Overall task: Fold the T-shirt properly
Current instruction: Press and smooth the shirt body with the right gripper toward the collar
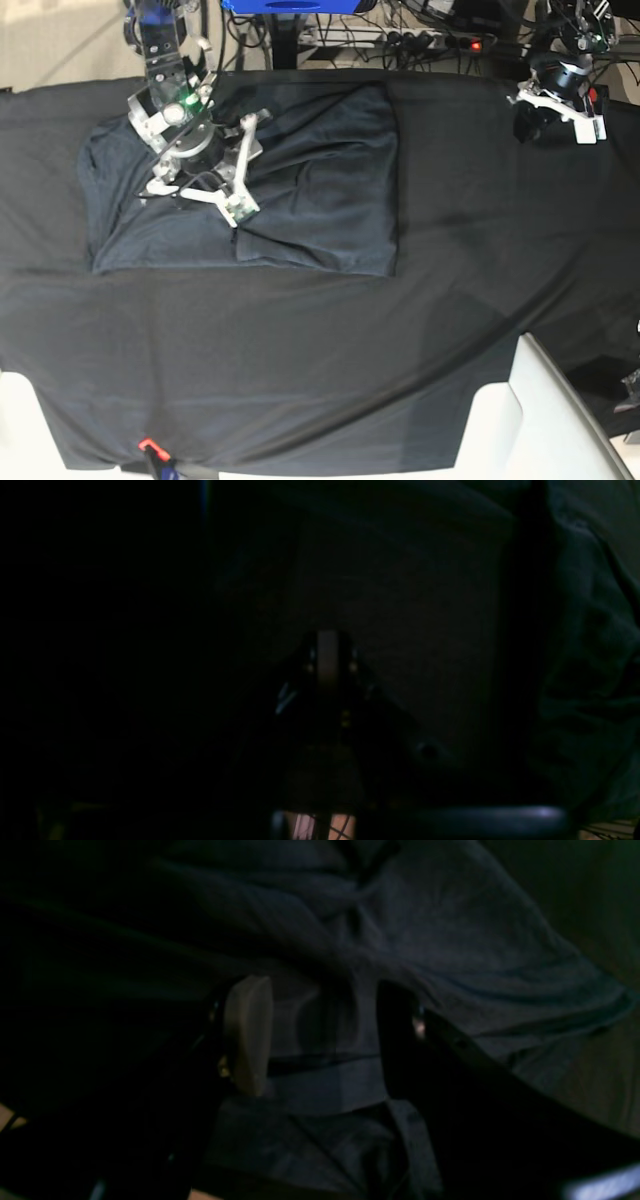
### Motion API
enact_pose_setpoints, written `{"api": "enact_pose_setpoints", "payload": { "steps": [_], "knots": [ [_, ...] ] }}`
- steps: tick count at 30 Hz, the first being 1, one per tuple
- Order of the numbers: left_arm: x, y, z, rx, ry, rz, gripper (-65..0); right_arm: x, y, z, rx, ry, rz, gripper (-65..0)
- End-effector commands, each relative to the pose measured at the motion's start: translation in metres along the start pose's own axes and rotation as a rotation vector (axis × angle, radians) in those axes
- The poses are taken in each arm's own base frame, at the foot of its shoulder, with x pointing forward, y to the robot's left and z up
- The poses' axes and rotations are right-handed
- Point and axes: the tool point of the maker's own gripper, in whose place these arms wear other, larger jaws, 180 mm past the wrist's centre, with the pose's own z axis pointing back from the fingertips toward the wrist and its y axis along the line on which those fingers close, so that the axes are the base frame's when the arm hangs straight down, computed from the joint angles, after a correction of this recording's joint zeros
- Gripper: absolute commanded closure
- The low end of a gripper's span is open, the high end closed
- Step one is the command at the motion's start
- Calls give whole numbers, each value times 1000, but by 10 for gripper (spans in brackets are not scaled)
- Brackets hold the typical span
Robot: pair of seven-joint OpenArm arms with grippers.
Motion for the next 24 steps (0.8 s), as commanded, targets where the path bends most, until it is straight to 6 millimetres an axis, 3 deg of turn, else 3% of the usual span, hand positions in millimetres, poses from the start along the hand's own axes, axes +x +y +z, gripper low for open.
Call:
{"api": "enact_pose_setpoints", "payload": {
  "steps": [1,13,15,19,24],
  "knots": [
    [13,0,2,-10,-39,-10,0,10,-2,0,-7,-33,-5,-320],
    [13,1,3,-8,-38,-11,0,3,-2,-23,22,22,16,-314],
    [13,1,3,-8,-38,-11,0,3,-2,-23,23,22,17,-251],
    [13,1,3,-7,-37,-12,0,-1,9,-21,74,30,56,-2],
    [13,2,3,-7,-37,-14,0,0,12,-2,66,-2,52,-14]
  ]
}}
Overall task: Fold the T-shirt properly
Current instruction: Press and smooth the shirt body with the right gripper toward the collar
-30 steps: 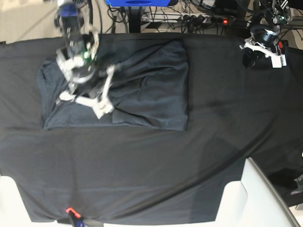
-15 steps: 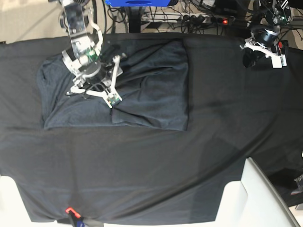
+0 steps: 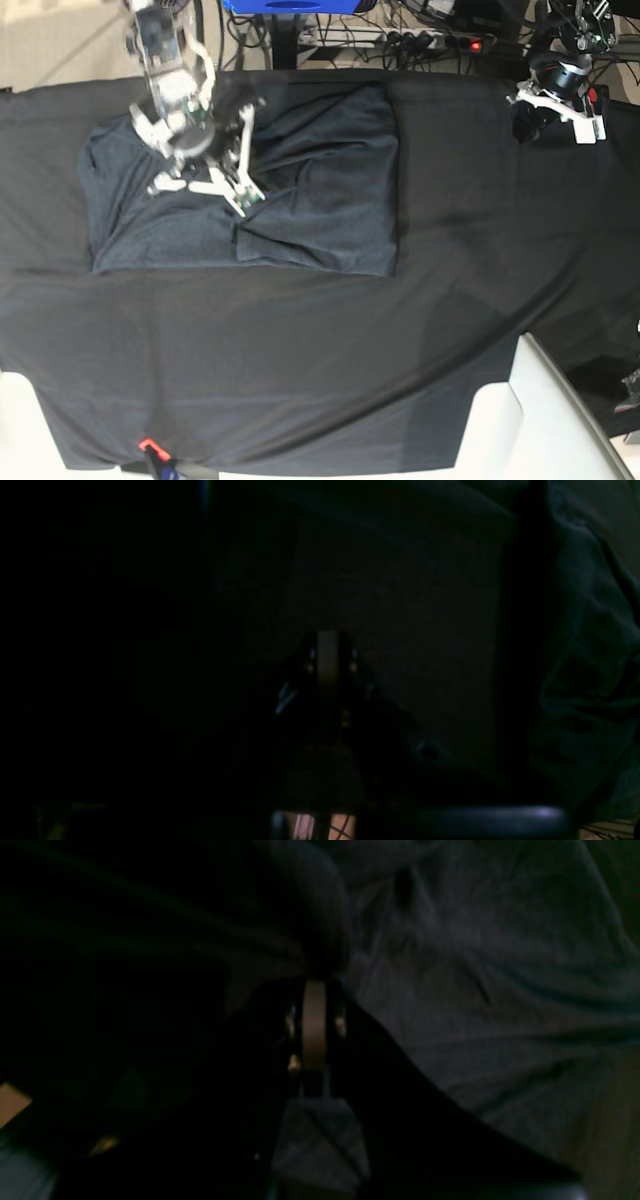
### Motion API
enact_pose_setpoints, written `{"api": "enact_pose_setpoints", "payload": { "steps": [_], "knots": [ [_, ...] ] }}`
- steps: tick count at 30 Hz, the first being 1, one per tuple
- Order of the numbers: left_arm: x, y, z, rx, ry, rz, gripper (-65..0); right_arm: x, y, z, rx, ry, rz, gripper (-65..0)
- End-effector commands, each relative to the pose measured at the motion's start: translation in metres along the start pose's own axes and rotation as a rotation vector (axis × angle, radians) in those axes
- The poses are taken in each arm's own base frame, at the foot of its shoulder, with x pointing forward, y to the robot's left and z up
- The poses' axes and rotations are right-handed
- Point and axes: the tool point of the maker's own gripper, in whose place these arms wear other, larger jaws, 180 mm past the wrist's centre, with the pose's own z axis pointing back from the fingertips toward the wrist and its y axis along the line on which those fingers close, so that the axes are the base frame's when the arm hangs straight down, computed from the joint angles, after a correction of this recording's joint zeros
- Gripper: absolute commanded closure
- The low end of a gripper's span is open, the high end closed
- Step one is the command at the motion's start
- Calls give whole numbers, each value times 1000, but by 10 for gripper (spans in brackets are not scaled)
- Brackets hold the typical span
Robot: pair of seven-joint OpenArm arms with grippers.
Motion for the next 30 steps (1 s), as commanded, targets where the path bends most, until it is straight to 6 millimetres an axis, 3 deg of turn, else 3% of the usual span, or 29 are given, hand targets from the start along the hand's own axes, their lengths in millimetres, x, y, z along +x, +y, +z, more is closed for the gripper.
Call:
{"api": "enact_pose_setpoints", "payload": {
  "steps": [1,21,30],
  "knots": [
    [13,1,3,-7,-37,-13,0,16,-6,8,-22,-55,-9,-14],
    [13,2,3,-6,-39,-16,0,-27,24,53,-6,24,-43,-12],
    [13,2,3,-6,-39,-16,0,-43,35,46,26,71,-43,-14]
  ]
}}
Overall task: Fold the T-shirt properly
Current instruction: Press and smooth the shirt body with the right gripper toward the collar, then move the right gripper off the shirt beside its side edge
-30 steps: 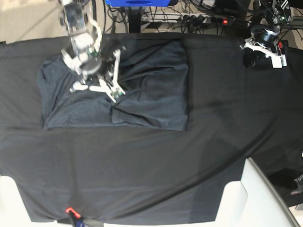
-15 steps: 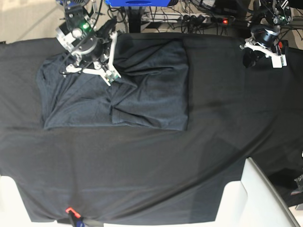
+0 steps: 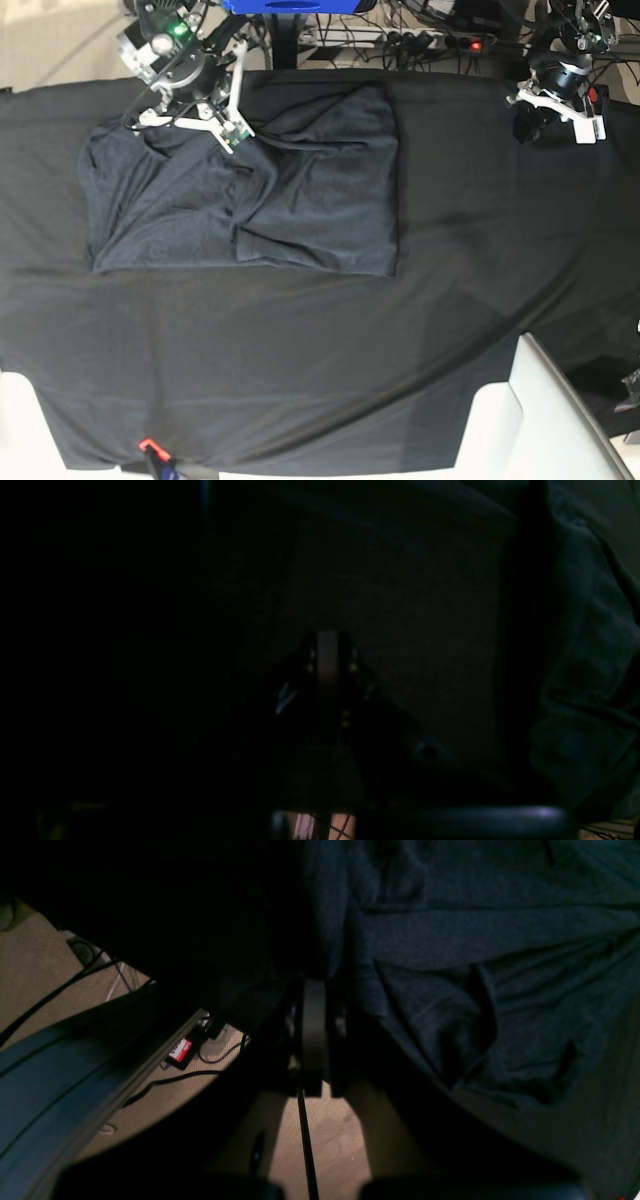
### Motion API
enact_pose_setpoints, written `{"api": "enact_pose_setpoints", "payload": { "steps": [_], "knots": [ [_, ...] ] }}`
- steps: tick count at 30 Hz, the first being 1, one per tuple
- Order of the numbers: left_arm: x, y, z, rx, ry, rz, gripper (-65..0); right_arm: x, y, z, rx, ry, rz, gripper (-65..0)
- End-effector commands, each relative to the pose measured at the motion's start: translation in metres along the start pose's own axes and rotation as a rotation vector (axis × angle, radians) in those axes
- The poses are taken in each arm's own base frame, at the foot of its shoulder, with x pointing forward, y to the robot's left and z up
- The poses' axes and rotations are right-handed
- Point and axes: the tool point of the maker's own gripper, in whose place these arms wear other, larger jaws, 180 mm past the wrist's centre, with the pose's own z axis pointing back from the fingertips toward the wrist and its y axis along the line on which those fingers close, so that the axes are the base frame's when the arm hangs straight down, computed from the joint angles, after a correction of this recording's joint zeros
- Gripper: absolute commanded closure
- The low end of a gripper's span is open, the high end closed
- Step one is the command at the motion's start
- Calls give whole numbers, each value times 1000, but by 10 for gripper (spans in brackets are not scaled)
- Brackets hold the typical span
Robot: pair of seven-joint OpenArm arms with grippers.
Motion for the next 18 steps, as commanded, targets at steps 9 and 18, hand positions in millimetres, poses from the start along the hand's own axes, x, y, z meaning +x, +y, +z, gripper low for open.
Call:
{"api": "enact_pose_setpoints", "payload": {
  "steps": [9,18],
  "knots": [
    [13,2,3,-6,-39,-15,0,3,-11,-9,-19,2,-37,-69],
    [13,2,3,-6,-38,-14,0,3,-100,32,-248,7,-168,-497]
  ]
}}
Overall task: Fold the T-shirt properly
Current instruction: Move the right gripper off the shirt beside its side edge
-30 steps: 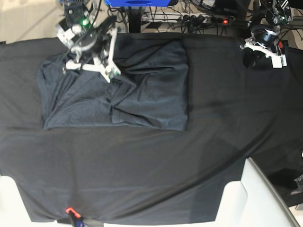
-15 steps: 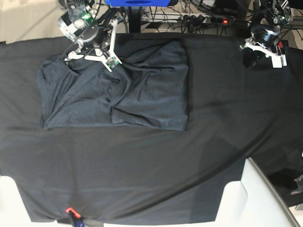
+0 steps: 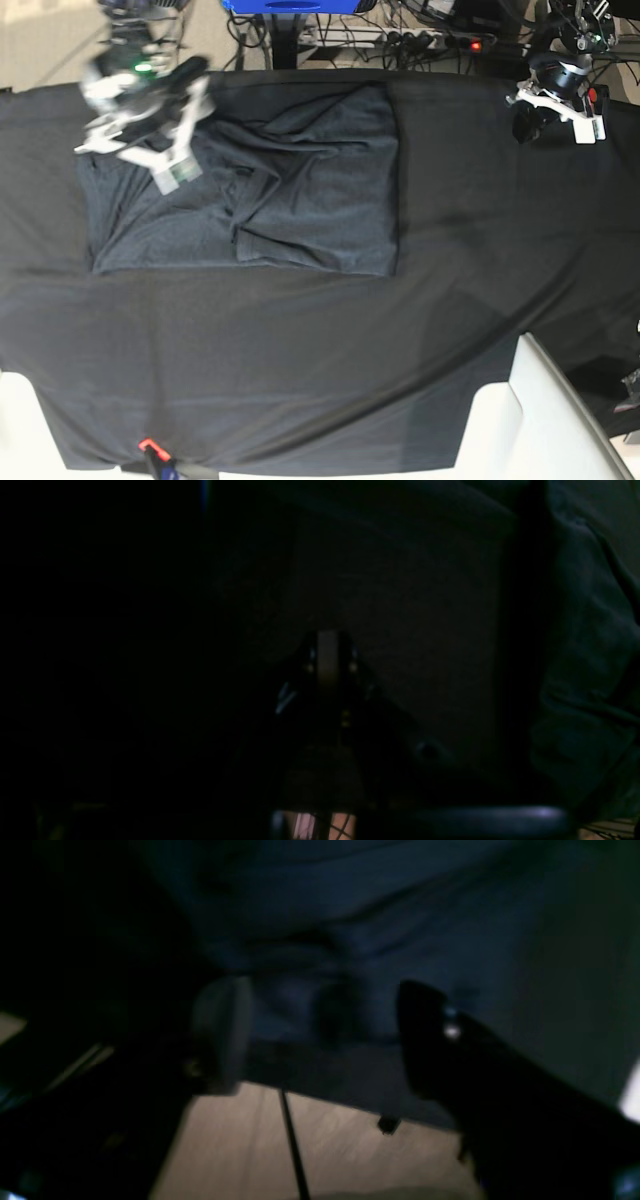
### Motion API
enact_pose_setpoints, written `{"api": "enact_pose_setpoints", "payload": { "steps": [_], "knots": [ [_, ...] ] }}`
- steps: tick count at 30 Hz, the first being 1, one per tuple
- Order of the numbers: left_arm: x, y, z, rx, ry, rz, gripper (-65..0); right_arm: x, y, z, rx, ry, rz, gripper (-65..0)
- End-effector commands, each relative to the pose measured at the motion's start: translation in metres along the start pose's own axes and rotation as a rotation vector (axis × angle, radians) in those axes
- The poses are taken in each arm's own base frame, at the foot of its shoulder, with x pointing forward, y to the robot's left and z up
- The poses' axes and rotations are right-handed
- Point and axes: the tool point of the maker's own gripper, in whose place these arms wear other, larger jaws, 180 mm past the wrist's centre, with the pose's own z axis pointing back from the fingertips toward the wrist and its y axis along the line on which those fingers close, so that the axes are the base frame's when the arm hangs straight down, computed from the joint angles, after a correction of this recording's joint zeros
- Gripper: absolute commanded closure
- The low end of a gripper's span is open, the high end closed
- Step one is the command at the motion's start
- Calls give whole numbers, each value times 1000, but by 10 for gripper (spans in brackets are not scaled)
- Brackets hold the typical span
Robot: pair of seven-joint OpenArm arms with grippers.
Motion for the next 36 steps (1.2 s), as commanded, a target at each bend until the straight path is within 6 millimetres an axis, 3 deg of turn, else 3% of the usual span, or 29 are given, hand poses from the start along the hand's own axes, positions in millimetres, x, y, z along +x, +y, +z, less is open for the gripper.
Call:
{"api": "enact_pose_setpoints", "payload": {
  "steps": [1,6,9,12,15,19,23,30,36],
  "knots": [
    [14,2,3,-7,-41,-12,0,12,-13,9,-25,-49,-40,-524],
    [14,2,3,-7,-41,-12,0,7,-59,5,24,-65,-162,-557],
    [13,2,3,-7,-39,-12,0,-3,-109,11,37,-177,-366,-560],
    [13,2,3,-6,-38,-12,0,-38,-160,1,39,-126,-548,-563],
    [13,2,3,-6,-38,-12,0,-74,-180,-25,129,10,-664,-564],
    [12,0,2,-11,-34,-13,0,-97,-184,-56,260,48,-810,-564],
    [11,0,2,-12,-33,-13,0,-108,-174,-66,341,66,-895,-566],
    [11,0,2,-12,-33,-13,0,-63,-150,-88,422,38,-772,-566],
    [12,1,3,-8,-34,-12,0,-48,-133,-104,505,55,-824,-566]
  ]
}}
